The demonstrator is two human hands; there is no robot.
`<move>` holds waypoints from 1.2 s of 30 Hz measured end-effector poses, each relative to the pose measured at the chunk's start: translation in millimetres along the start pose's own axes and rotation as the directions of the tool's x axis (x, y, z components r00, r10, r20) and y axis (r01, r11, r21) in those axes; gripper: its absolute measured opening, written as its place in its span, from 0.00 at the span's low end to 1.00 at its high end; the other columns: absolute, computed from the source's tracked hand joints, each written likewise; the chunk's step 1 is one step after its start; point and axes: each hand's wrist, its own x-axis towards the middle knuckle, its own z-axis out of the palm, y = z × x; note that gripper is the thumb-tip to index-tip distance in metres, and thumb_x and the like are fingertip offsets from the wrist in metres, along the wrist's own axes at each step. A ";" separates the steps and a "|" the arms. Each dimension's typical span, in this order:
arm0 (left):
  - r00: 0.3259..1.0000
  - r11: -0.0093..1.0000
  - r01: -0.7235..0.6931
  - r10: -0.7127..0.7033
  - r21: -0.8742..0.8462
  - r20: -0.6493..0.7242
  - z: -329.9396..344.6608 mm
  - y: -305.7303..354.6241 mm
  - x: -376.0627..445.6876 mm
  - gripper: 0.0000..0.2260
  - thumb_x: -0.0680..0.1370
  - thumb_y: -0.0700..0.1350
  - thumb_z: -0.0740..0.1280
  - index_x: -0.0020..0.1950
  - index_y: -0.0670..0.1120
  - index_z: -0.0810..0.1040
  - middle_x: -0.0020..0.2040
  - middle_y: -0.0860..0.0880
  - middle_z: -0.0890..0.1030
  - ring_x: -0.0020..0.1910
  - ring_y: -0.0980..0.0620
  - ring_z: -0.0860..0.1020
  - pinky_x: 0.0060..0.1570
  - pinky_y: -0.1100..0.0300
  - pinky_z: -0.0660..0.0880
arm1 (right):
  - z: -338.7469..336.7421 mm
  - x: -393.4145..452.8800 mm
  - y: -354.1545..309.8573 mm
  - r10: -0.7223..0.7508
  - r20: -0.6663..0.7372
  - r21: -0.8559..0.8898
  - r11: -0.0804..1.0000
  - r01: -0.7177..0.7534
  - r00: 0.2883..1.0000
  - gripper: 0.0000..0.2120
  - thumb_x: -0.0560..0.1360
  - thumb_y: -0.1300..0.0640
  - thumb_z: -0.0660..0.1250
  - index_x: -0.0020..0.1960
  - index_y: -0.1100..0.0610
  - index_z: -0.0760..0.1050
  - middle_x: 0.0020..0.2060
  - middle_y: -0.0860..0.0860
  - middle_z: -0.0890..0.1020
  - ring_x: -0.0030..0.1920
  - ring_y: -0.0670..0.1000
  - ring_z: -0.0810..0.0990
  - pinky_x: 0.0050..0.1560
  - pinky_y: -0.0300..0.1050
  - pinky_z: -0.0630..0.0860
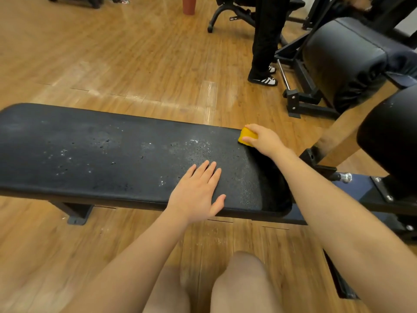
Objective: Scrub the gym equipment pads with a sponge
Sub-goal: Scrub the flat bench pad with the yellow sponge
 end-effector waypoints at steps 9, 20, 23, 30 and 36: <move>1.000 1.000 -0.008 0.008 0.014 0.002 -1.5 2.6 0.0 0.37 0.73 0.63 0.34 0.79 0.46 0.49 0.79 0.47 0.50 0.77 0.49 0.47 0.71 0.55 0.38 | 19.8 -79.4 0.7 -0.100 -0.099 0.128 0.985 0.112 0.990 0.18 0.77 0.59 0.64 0.67 0.55 0.72 0.68 0.50 0.71 0.68 0.50 0.69 0.67 0.36 0.59; 1.000 1.000 0.003 -0.003 0.004 0.000 -3.5 2.5 -1.6 0.39 0.71 0.64 0.34 0.79 0.47 0.51 0.79 0.47 0.52 0.77 0.49 0.48 0.72 0.56 0.40 | 35.8 -170.4 12.1 -0.276 -0.105 0.117 0.951 0.287 0.955 0.19 0.75 0.62 0.66 0.65 0.54 0.73 0.66 0.49 0.72 0.68 0.50 0.69 0.70 0.46 0.64; 1.000 1.000 0.009 -0.009 -0.002 -0.010 -3.5 2.3 -1.1 0.39 0.71 0.63 0.33 0.79 0.47 0.50 0.79 0.48 0.51 0.77 0.50 0.48 0.72 0.56 0.40 | 13.0 -126.6 8.1 -0.232 -0.137 0.121 0.961 0.249 0.963 0.20 0.76 0.62 0.64 0.68 0.56 0.70 0.68 0.51 0.71 0.69 0.50 0.67 0.69 0.41 0.59; 1.000 0.999 0.018 -0.018 -0.035 0.003 -2.4 1.3 -1.1 0.38 0.72 0.64 0.36 0.78 0.47 0.51 0.79 0.49 0.51 0.77 0.50 0.48 0.72 0.56 0.40 | 1.8 -17.3 -17.2 -0.065 -0.071 0.106 0.992 0.073 0.995 0.18 0.78 0.56 0.62 0.67 0.59 0.69 0.67 0.55 0.71 0.66 0.57 0.69 0.62 0.47 0.65; 1.000 1.000 0.013 -0.013 -0.027 -0.003 -2.2 1.3 -0.9 0.37 0.73 0.63 0.38 0.78 0.46 0.52 0.78 0.48 0.53 0.77 0.49 0.49 0.73 0.56 0.41 | 8.4 -14.0 -15.3 -0.080 -0.078 -0.027 0.997 0.078 0.994 0.17 0.79 0.55 0.59 0.64 0.62 0.69 0.64 0.58 0.72 0.64 0.58 0.70 0.58 0.52 0.69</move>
